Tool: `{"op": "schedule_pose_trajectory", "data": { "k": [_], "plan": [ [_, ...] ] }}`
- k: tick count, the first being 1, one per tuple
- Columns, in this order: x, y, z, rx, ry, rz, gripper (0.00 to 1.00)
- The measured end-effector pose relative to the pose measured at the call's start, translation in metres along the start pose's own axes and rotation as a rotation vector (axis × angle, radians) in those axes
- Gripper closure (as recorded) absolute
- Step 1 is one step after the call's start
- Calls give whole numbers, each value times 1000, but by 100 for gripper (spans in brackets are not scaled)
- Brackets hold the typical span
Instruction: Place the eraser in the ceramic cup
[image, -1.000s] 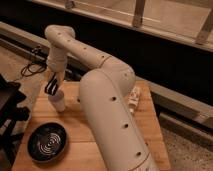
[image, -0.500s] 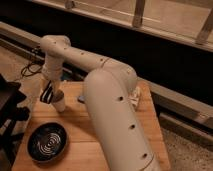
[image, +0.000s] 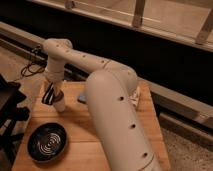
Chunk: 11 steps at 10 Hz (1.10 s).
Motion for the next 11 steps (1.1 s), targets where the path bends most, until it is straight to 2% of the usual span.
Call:
{"op": "schedule_pose_trajectory", "data": {
  "k": [4,8,11],
  "plan": [
    [13,6,2,-5,5,43,98],
    [17,6,9,-26,2,59,60],
    [17,-1,3,-15,17,48,30]
  ]
}}
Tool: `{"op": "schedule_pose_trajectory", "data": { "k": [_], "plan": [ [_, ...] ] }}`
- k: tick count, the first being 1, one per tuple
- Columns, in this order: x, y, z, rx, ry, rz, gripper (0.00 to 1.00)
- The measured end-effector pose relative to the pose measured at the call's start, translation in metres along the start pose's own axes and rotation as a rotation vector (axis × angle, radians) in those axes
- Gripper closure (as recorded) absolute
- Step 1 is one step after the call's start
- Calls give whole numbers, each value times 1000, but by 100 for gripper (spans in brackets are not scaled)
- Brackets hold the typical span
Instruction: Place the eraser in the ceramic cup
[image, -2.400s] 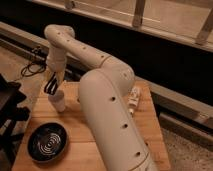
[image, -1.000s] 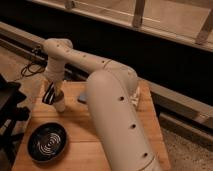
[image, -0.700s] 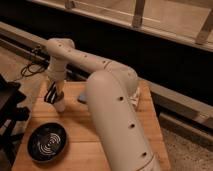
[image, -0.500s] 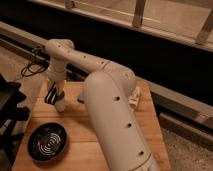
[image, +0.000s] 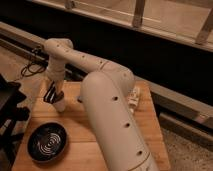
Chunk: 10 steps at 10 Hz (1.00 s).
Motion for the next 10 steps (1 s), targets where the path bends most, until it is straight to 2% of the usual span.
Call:
{"op": "schedule_pose_trajectory", "data": {
  "k": [1,2,7,10],
  "plan": [
    [-1,-2,-1,1,3,-5,22],
    [-1,-4,-2,-1,4,-8,21],
    [0,-1,-10,-43,29,-4,21],
    [12,-6,-54,-32,115,9,21]
  ]
}}
